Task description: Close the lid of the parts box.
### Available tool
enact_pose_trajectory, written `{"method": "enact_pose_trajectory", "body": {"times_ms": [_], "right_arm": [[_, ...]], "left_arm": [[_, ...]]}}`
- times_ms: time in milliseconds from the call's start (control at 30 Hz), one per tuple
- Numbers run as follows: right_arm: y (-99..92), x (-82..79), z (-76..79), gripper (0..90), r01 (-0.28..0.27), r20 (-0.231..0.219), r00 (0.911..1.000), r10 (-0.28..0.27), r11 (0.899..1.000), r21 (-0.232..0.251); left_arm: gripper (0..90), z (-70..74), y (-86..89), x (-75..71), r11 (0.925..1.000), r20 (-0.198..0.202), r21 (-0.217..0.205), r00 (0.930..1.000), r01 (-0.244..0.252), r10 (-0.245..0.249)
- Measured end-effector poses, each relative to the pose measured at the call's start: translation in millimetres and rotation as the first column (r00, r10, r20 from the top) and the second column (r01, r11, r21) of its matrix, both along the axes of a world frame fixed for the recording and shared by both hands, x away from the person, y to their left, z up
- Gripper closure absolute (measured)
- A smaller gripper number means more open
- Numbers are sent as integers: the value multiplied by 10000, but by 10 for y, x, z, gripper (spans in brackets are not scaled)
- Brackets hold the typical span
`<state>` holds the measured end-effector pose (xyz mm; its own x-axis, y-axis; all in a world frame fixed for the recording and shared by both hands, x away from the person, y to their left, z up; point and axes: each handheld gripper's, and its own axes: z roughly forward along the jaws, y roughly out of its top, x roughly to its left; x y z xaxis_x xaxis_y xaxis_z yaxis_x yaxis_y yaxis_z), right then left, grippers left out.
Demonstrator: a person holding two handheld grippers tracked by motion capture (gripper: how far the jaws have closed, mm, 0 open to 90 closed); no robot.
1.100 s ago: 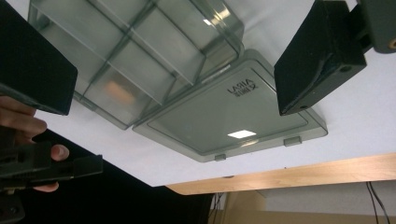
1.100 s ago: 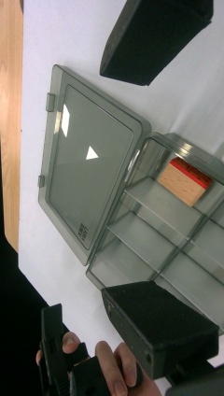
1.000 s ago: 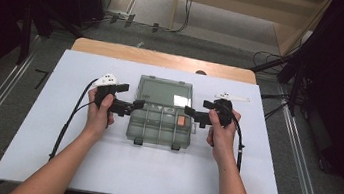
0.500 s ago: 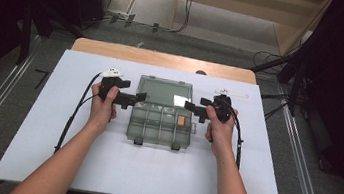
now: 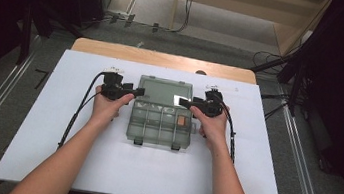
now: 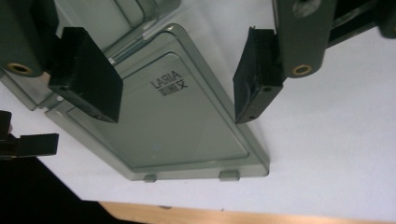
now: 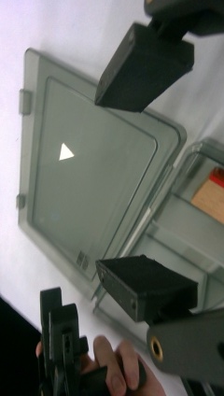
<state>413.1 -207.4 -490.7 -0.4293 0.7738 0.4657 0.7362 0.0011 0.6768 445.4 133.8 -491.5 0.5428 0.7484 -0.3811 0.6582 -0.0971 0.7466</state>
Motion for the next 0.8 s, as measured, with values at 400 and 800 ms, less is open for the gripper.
{"method": "enact_pose_trajectory", "body": {"times_ms": [400, 800], "right_arm": [[-55, 124, -164, 347, 601, -887, 9943, -585, 9981, 154], [-105, 185, -312, 504, 549, -1278, 9906, -481, 9972, 507]], "left_arm": [[468, -63, -153, 77, 9983, -573, 329, 9971, -478, 497], [489, -177, -150, 142, 9973, -1580, -211, 9852, -708, 666]]}}
